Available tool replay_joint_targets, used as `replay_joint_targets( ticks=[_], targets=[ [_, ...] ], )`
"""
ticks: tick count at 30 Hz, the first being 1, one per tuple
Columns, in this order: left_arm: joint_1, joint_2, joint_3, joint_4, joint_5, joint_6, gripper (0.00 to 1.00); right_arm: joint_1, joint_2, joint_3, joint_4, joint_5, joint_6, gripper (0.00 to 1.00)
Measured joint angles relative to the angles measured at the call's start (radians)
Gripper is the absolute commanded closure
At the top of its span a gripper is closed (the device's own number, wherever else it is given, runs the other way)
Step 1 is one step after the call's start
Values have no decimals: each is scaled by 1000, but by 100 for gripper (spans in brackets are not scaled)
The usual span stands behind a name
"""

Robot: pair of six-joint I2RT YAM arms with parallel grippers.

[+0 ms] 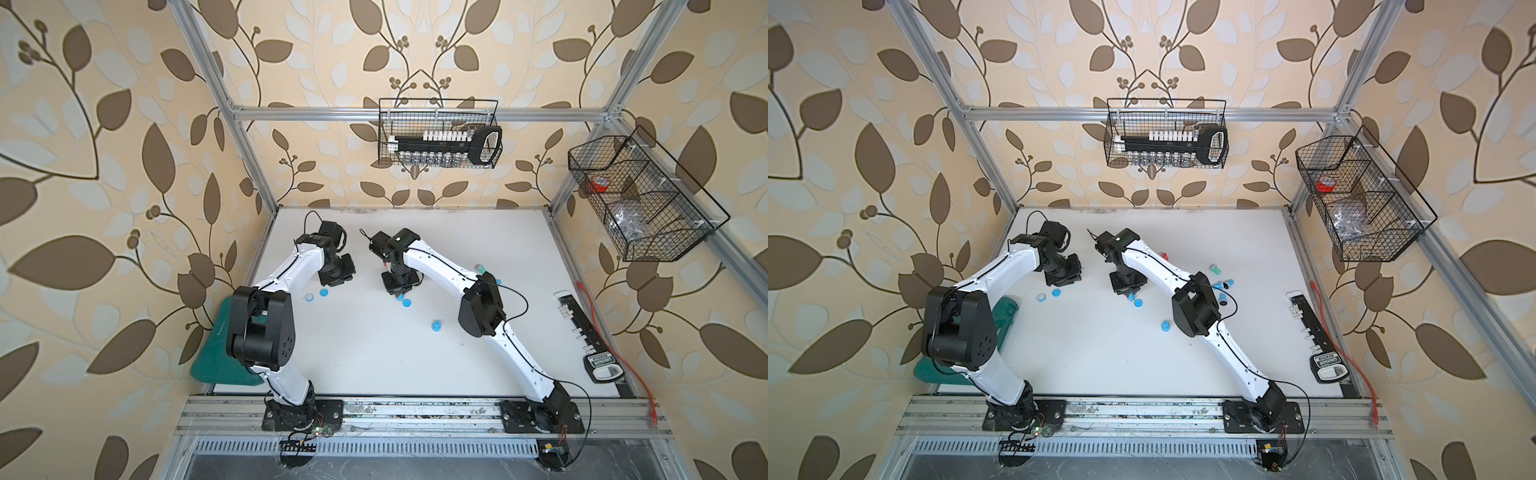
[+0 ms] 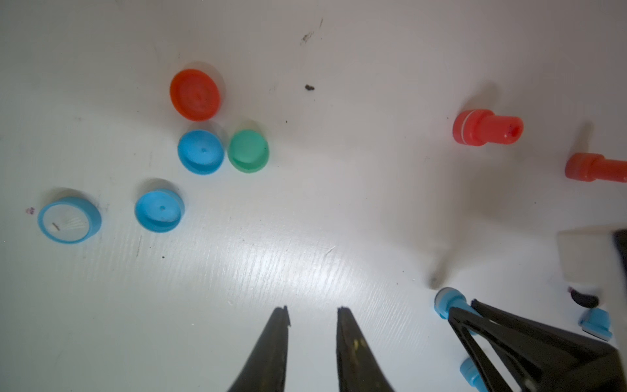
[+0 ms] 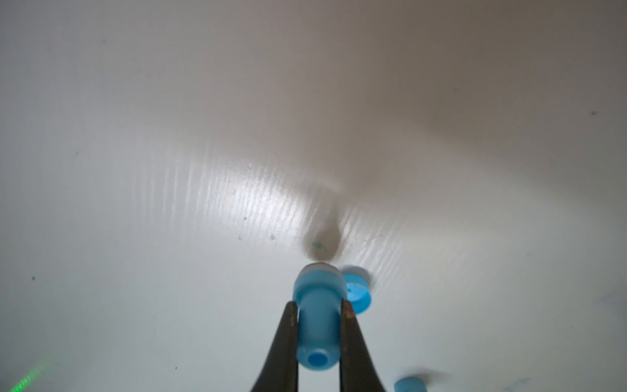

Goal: Close the stamp cap
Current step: Pick up the stamp from the center of the board, then close the cover of the stamp.

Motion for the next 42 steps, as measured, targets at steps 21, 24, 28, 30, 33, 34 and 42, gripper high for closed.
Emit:
replay_joint_targets(
  ticks=[21, 24, 28, 30, 33, 34, 42],
  targets=[
    [0, -32, -30, -1, 2, 0, 72, 0, -161, -328, 77, 26, 1, 100],
    [0, -32, -30, -1, 2, 0, 73, -1, -161, -328, 94, 26, 7, 100],
    [0, -32, -31, 0, 2, 0, 73, -1, -161, -327, 109, 26, 12, 100],
    [0, -33, -32, -1, 2, 0, 73, -1, -162, -325, 111, 26, 12, 100],
    [0, -33, -32, -2, 2, 0, 73, -1, -161, -319, 113, 26, 14, 100],
    [0, -33, -32, -2, 2, 0, 72, -1, -161, -317, 114, 26, 15, 100],
    [0, -33, -32, -2, 2, 0, 72, 0, -161, -299, 118, 26, 19, 100]
  ],
)
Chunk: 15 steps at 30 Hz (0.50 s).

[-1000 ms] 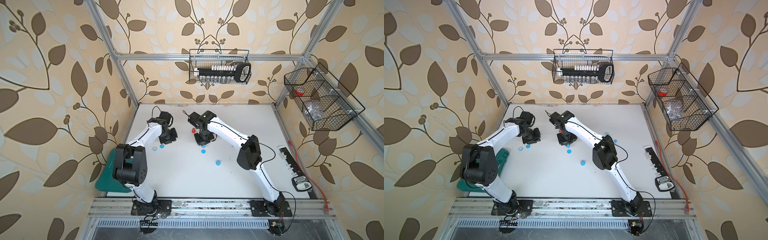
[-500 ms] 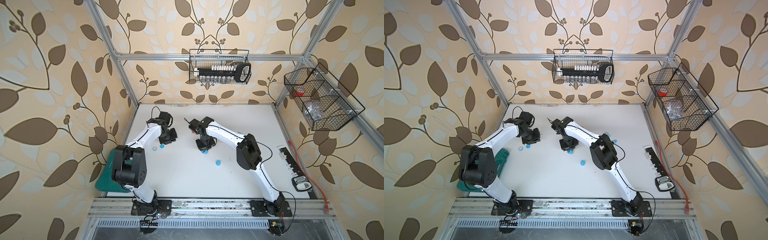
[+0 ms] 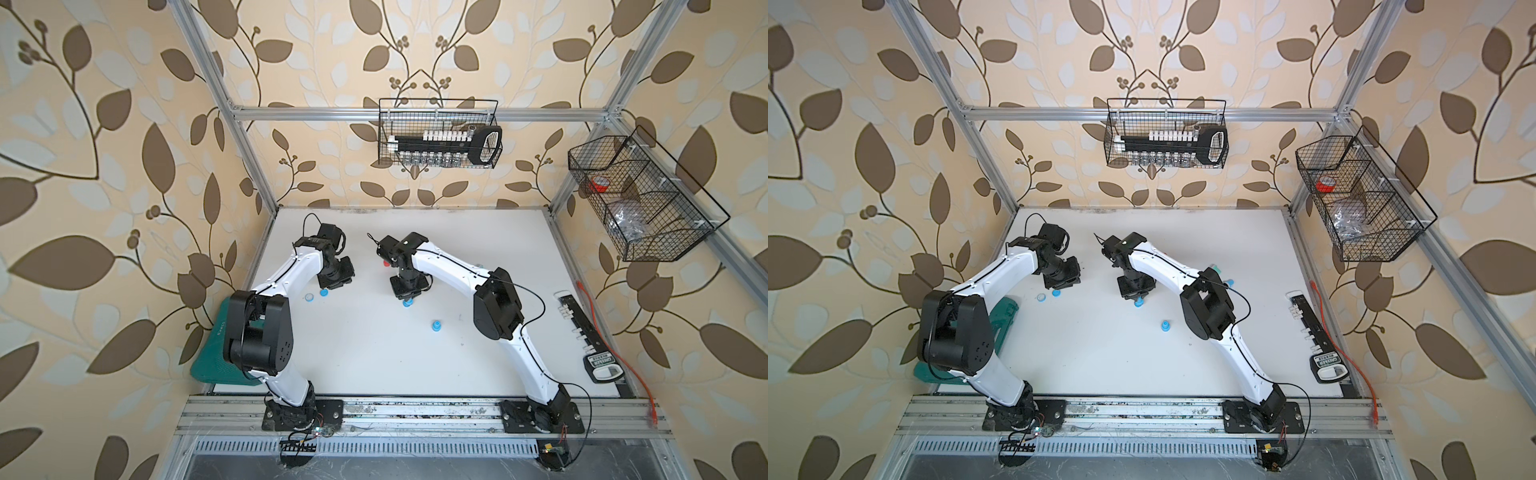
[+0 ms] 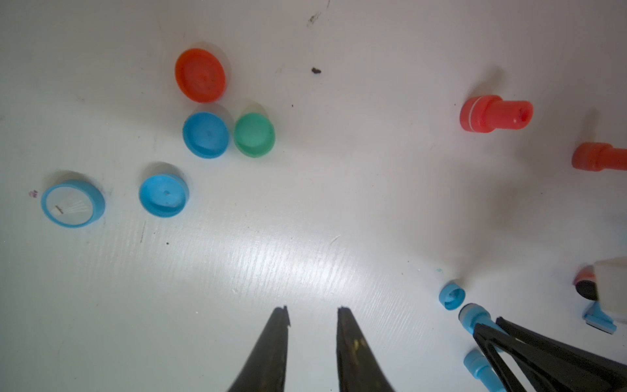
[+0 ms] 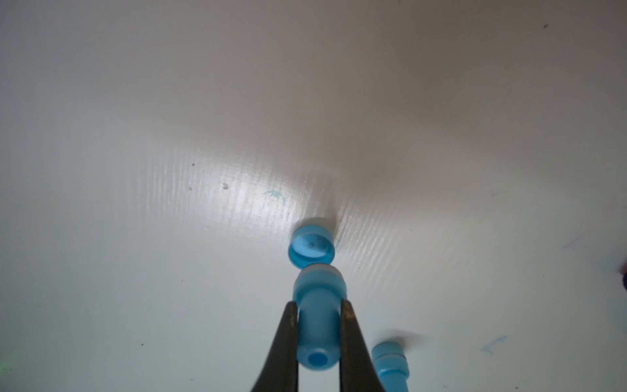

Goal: Close the stamp cap
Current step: Close the cover of the stamp.

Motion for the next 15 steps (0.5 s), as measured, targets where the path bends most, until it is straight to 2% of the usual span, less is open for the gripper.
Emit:
replay_joint_targets(
  ticks=[6, 15],
  targets=[
    [0, 0, 0, -2, 0, 0, 73, 0, 6, 65, 0, 0, 0, 100],
    [0, 0, 0, -5, 0, 0, 72, 0, 13, 61, 1, 0, 0, 100]
  ],
)
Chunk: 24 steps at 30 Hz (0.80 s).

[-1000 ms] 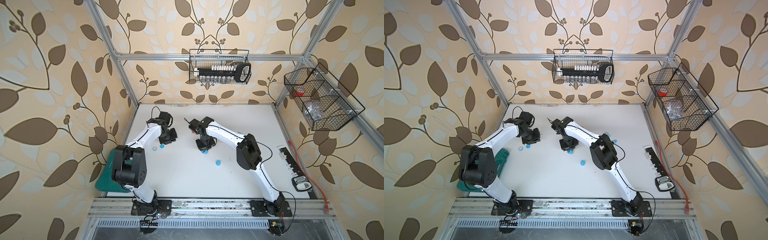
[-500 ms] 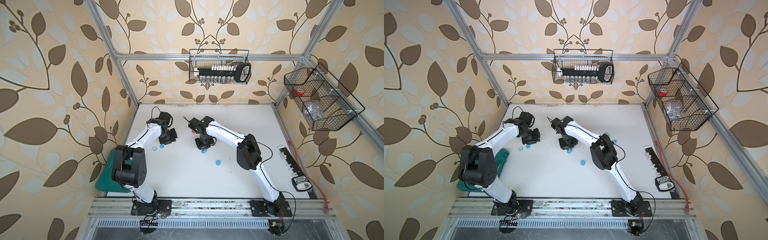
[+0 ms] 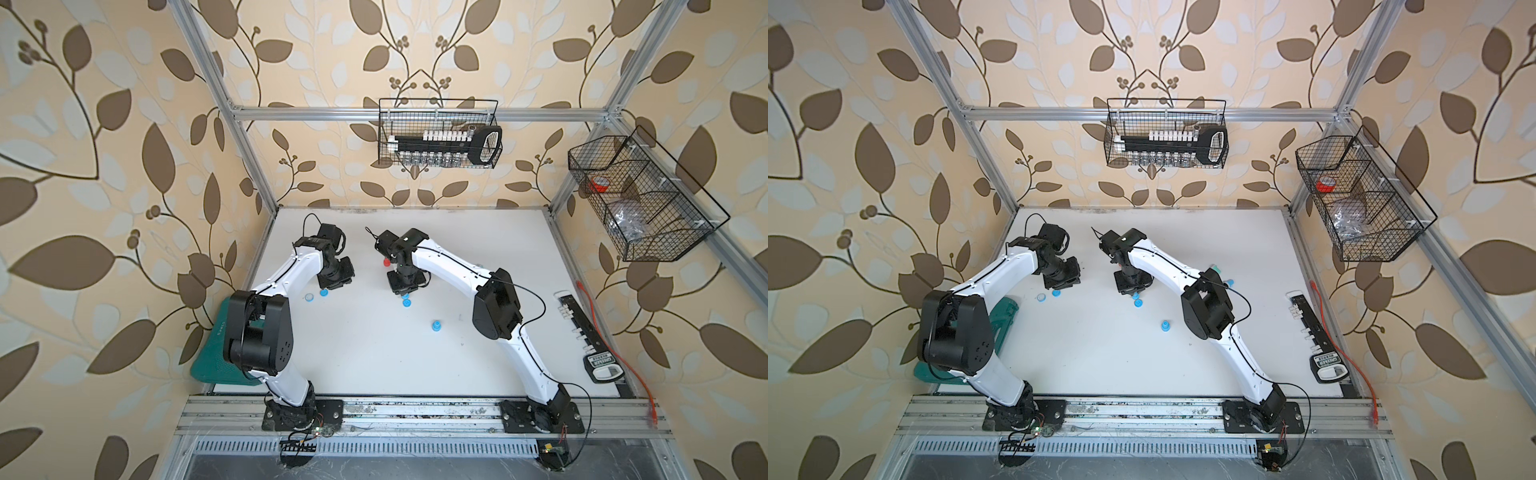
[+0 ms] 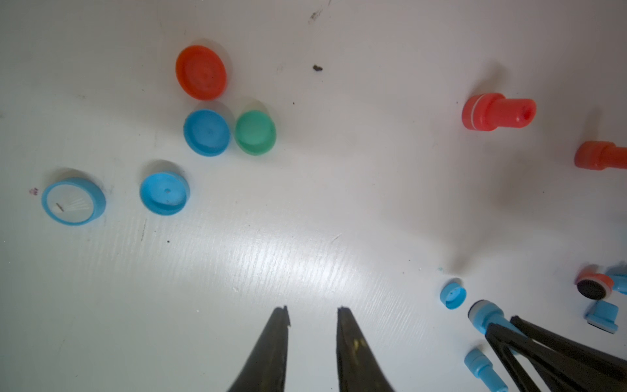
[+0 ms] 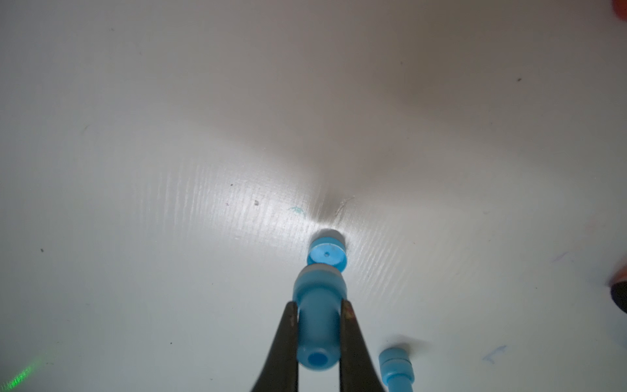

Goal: Close the stamp cap
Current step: Close the cover of the stamp.

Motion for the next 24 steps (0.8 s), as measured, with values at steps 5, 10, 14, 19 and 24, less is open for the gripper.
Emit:
replay_joint_targets(
  ticks=[5, 10, 14, 19, 24],
  targets=[
    [0, 0, 0, 0, 0, 0, 72, 0, 0, -32, 5, -3, 0, 100],
    [0, 0, 0, 0, 0, 0, 72, 0, 0, -44, 10, -4, 0, 100],
    [0, 0, 0, 0, 0, 0, 73, 0, 0, -48, 15, -7, 0, 100],
    [0, 0, 0, 0, 0, 0, 72, 0, 2, -48, 18, -7, 0, 100],
    [0, 0, -1, 0, 0, 0, 72, 0, 7, -48, 21, -8, 0, 100]
  ],
)
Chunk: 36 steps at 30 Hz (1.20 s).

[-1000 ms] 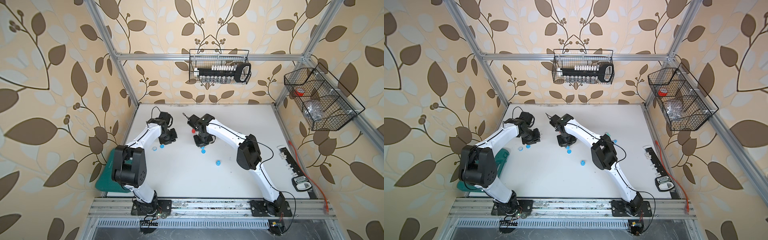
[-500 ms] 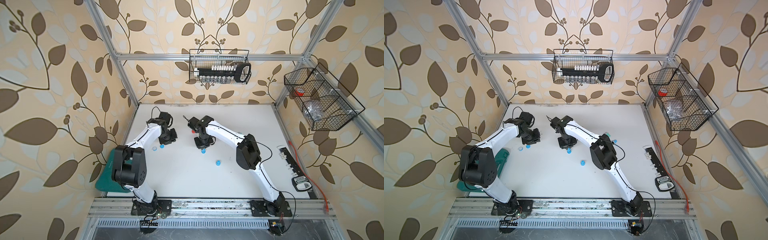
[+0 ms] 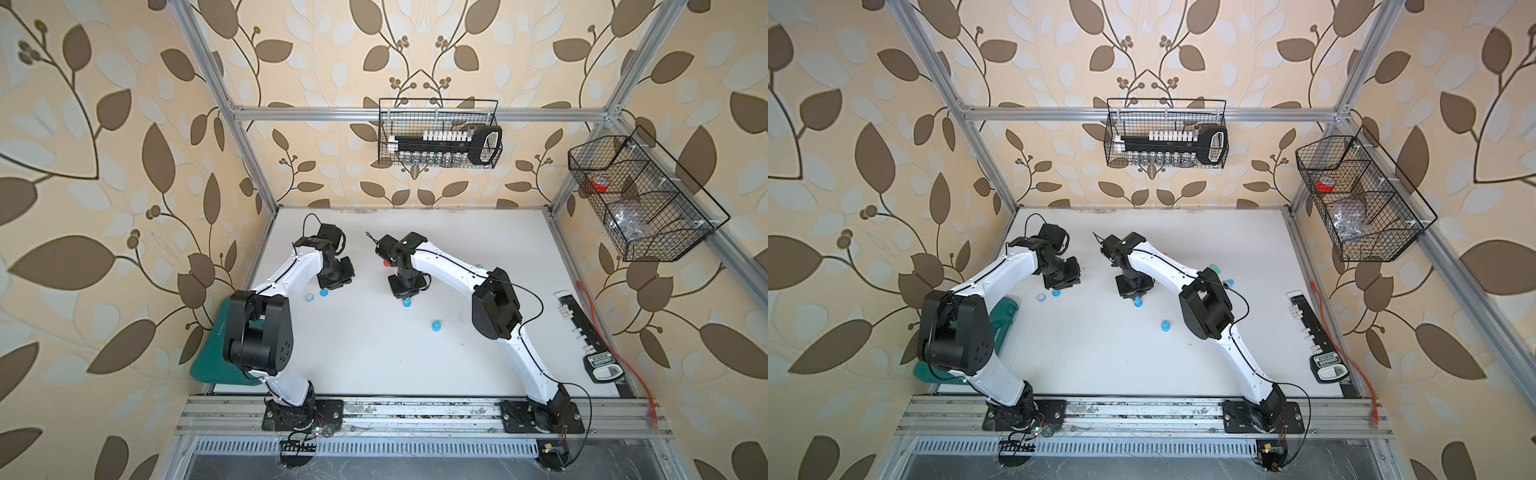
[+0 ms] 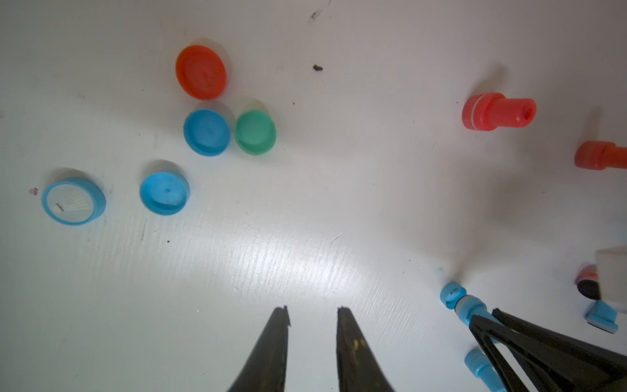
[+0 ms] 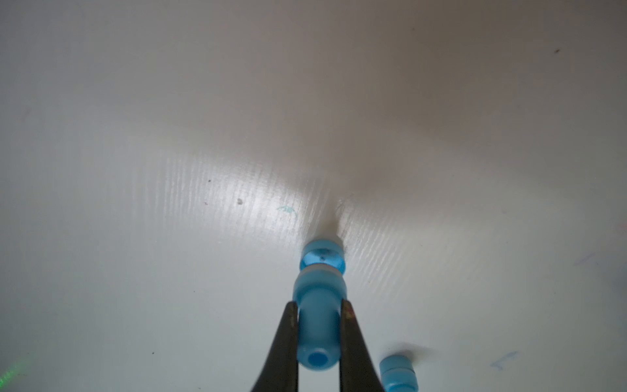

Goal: Close the stamp cap
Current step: Close the cover of the stamp, then place the stamp at the center of the board.

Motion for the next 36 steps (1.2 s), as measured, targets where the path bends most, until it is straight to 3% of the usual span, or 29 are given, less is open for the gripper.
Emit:
replay_joint_targets(
  ticks=[25, 36],
  targets=[
    [0, 0, -10, 1, 0, 0, 73, 0, 11, -44, 21, -11, 2, 100],
    [0, 0, -12, 0, 0, 0, 72, 6, -113, -277, 200, 4, 47, 100]
  ],
)
